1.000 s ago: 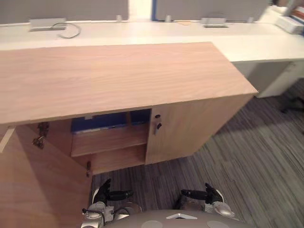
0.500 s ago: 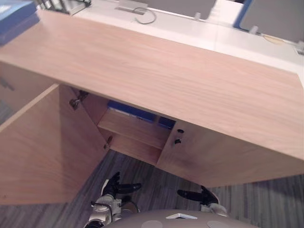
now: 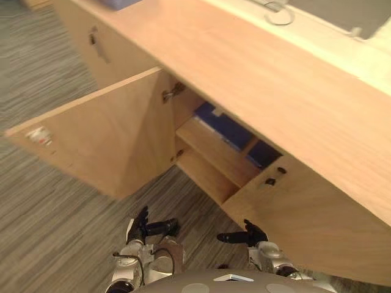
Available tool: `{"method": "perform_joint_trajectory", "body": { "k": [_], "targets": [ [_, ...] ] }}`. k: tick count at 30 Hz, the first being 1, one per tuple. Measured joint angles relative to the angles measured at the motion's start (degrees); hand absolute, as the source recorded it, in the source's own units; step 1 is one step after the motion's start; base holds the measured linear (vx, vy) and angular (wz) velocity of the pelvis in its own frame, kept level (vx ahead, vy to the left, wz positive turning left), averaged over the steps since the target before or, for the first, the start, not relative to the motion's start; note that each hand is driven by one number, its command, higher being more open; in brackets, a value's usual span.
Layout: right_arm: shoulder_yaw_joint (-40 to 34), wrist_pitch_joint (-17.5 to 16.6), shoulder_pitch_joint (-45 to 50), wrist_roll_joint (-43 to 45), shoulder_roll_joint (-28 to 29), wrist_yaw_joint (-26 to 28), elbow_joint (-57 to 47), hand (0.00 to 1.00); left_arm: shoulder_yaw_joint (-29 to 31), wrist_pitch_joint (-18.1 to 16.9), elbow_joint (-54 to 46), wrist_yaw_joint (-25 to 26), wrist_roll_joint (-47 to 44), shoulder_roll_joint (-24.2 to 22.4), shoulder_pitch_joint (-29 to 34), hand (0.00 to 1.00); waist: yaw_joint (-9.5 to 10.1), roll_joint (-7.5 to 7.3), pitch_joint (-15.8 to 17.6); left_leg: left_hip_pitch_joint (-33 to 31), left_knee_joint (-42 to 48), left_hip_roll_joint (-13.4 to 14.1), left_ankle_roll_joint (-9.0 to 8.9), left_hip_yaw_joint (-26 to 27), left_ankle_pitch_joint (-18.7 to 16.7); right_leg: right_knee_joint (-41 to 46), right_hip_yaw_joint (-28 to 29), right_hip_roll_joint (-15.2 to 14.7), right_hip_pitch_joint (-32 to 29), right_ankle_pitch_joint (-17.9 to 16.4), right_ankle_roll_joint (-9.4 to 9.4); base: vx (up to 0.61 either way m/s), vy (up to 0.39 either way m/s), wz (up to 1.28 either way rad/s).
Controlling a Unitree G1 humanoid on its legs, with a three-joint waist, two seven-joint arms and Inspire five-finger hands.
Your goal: Walk over to the cabinet, pick up the folder, carry it to the office cabinet, place the folder inside the office cabinet, then close the office cabinet door
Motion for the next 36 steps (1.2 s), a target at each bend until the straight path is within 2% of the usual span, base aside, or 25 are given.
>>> {"method": "perform_joint_trajectory", "body": {
  "k": [1, 2, 3, 4, 5, 6, 7, 8, 9, 11, 12, 13, 14, 15, 16, 17, 20, 25, 32, 36],
  "targets": [
    [0.23, -0.05, -0.13, 0.04, -0.81, -0.14, -0.93, 1.0, -0.39, 0.03, -0.29, 0.12, 0.37, 0.42, 0.23, 1.0, 0.05, 1.54, 0.59, -2.62, 8.84, 5.32, 2.2, 12.53, -1.31, 2.23, -2.02, -0.01, -0.18, -0.42, -0.49, 0.0, 0.074, 0.56],
    [0.16, -0.13, -0.02, 0.05, -1.3, -0.33, -1.28, 1.0, -0.6, 0.02, -0.38, 0.06, 0.52, 0.49, 0.77, 1.0, -0.28, 2.51, 0.74, -2.78, 10.71, 7.03, 2.25, 17.4, -2.01, 3.7, -3.12, 0.16, -0.18, -1.01, -0.33, -0.05, 0.155, 1.21],
    [-0.75, -0.09, -0.07, 0.1, -2.07, -0.56, -1.87, 1.0, -1.87, -0.06, -0.85, -0.04, 0.73, 0.8, 0.96, 1.0, -1.63, 2.71, 1.02, -4.27, 7.6, 6.11, 0.12, 20.79, 1.59, 6.37, -2.78, -0.21, -2.69, -3.43, -0.98, -0.11, 0.111, 1.52],
    [-1.41, -0.1, 0.13, 0.09, -2.53, -0.58, -2.37, 1.0, -2.83, -0.43, -1.34, -0.09, 0.85, 1.16, 0.8, 1.0, -2.15, 2.2, 0.95, -3.29, 0.38, 2.92, -1.48, 18.82, 4.94, 3.94, -1.83, 0.48, -4.03, -3.03, -2.82, -0.06, 0.133, 1.81],
    [-2.12, -0.4, 0.98, 0.08, -2.67, -0.57, -2.97, 1.0, -2.98, -0.39, -1.41, -0.11, 0.97, 1.85, 0.34, 1.0, -3.5, 1.48, 0.98, -2.42, -0.97, 1.58, 0.38, 19.99, 3.77, 1.06, -2.58, 0.2, -3.56, -1.18, -3.36, 0.6, 0.191, 1.54],
    [-3.35, -1.41, 1.98, 0.11, -2.64, -0.63, -3.8, 1.0, -2.53, 0.08, -0.49, -0.35, 0.37, 1.56, 0.27, 1.0, -3.63, 1.56, 1.09, -1.51, 8.85, 3.53, -0.42, 25.73, -3.92, 0.3, -6.81, -0.79, -2.23, 1.35, -0.75, 0.94, 0.285, 1.45],
    [-4.35, -1.6, 2.81, 0.32, -2.88, -0.78, -5.19, 1.0, -2.75, 0.12, 0.79, -0.05, 0.64, 1.65, 0.63, 1.0, -3.6, 2.41, 1.21, 1.37, 9.09, 4.77, -1.44, 29.14, -6.18, 2.82, -9.22, -1.88, -1.82, 1.3, -0.62, 0.96, 0.277, 1.17],
    [-5.5, -1.58, 3.23, 0.35, -3.23, -0.79, -5.5, 1.0, -3.08, 0.12, 0.98, -0.08, 0.67, 1.62, 0.68, 1.0, -3.68, 2.65, 1.23, 1.66, 8.21, 4.33, -1.1, 30.52, -5.71, 4.32, -10.54, -2.62, -1.77, 1.15, -0.45, 0.58, 0.243, 1.19],
    [-7.09, -1.71, 4.37, 0.32, -2.69, -0.67, -5.52, 1.0, -3.79, 0.1, 0.95, -0.15, 0.67, 1.55, 0.88, 1.0, -4.64, 2.22, 1.15, 2.13, 5.95, 1.98, 0.9, 29.87, -3.85, 6.57, -13.05, -3.94, -1.77, 0.42, -0.49, 0.45, 0.219, 1.31],
    [-8.51, -1.83, 6.02, 0.19, -2.19, -0.53, -5.57, 1.0, -5.0, -0.14, 0.98, -0.06, 0.67, 1.79, 0.77, 1.0, -5.06, 1.89, 0.55, 2.55, 1.11, -1.47, 1.06, 25.81, -2.44, 2.25, -15.39, -3.02, -1.06, 0.34, -0.84, 0.43, 0.147, 1.37],
    [-9.56, -1.67, 6.22, 0.18, -2.17, -0.54, -5.21, 1.0, -5.69, -0.11, 1.41, -0.05, 0.65, 1.69, 0.25, 1.0, -5.78, 2.0, 0.4, 3.09, -3.03, -3.37, 0.71, 23.82, -0.69, 0.64, -17.28, -3.25, -0.1, 1.76, 0.2, 0.38, 0.075, 1.17],
    [-10.48, -1.42, 6.01, 0.18, -2.11, -0.55, -4.98, 1.0, -6.55, -0.11, 1.42, -0.08, 0.65, 1.57, 0.18, 1.0, -5.88, 1.92, 0.36, 4.03, -9.28, -5.59, 0.83, 22.91, 3.32, 0.38, -19.96, -4.06, -0.7, 2.7, 0.18, 0.33, 0.082, 1.12],
    [-10.84, -1.49, 6.0, 0.18, -2.09, -0.53, -5.0, 1.0, -7.58, -0.1, 1.89, -0.09, 0.61, 1.45, 0.36, 1.0, -5.95, 2.48, 0.19, 4.95, -14.43, -6.8, 0.73, 22.31, 6.16, 0.72, -21.43, -4.35, -1.51, 2.89, 0.18, 0.16, 0.072, 0.71],
    [-11.04, -1.5, 5.98, 0.19, -2.07, -0.57, -5.05, 1.0, -7.87, 0.04, 2.23, -0.18, 0.59, 1.3, 0.29, 1.0, -5.99, 2.86, 0.12, 5.42, -16.65, -7.12, 0.95, 22.1, 7.26, 1.04, -21.99, -4.37, -1.77, 2.92, 0.13, -0.06, 0.086, 0.5],
    [-11.06, -1.42, 6.0, 0.19, -2.04, -0.56, -5.0, 1.0, -8.2, 0.03, 2.64, -0.15, 0.65, 1.15, 0.29, 1.0, -6.09, 3.37, -0.05, 6.25, -20.43, -7.74, 0.52, 21.42, 9.58, 1.61, -22.75, -4.56, -2.28, 2.92, 0.06, -0.11, 0.077, 0.27],
    [-11.07, -1.38, 5.99, 0.19, -2.04, -0.58, -5.01, 1.0, -8.13, 0.01, 2.75, -0.15, 0.62, 0.99, 0.35, 1.0, -6.04, 3.67, 0.04, 7.11, -22.38, -7.85, 0.24, 21.47, 10.27, 1.82, -22.79, -4.56, -2.3, 2.93, 0.04, -0.14, 0.076, 0.19],
    [-10.95, -1.03, 6.03, 0.28, -1.79, -0.82, -5.13, 1.0, -6.83, -0.06, 4.33, -0.36, 0.7, 0.38, 0.25, 1.0, -6.27, 4.5, -0.29, 8.51, -23.96, -7.94, -0.07, 22.56, 10.44, 2.03, -22.26, -4.68, -1.92, 3.39, -0.62, -0.11, 0.072, -0.16],
    [-7.93, -1.1, 6.31, 0.42, -1.0, -1.1, -7.69, 1.0, -1.3, -0.02, 8.66, -0.07, 0.96, 0.14, 0.25, 1.0, -7.86, 5.21, -0.92, 9.89, -23.98, -7.75, 0.57, 25.82, 9.67, 1.46, -19.28, -4.63, -2.05, 3.92, -0.81, -0.06, 0.08, -0.34],
    [-7.52, -0.91, 8.41, 0.24, -0.27, -0.63, -7.48, 1.0, 2.08, 0.04, 11.66, 0.0, 1.98, 0.12, 0.6, 1.0, -7.7, 4.94, -1.09, 12.74, -23.98, -8.61, 0.62, 25.79, 8.71, 1.54, -16.26, -5.06, -0.12, 3.92, -0.8, 0.01, 0.045, 0.0],
    [-7.53, -0.91, 8.72, 0.19, 0.65, -0.66, -6.99, 1.0, 3.65, 0.0, 12.04, 0.09, 1.93, 0.2, 1.69, 1.0, -7.67, 3.88, -1.96, 13.82, -23.98, -8.89, 0.56, 25.62, 8.28, 1.46, -15.67, -5.17, 0.8, 3.9, -0.79, 0.04, 0.013, 0.03]
  ]
}}
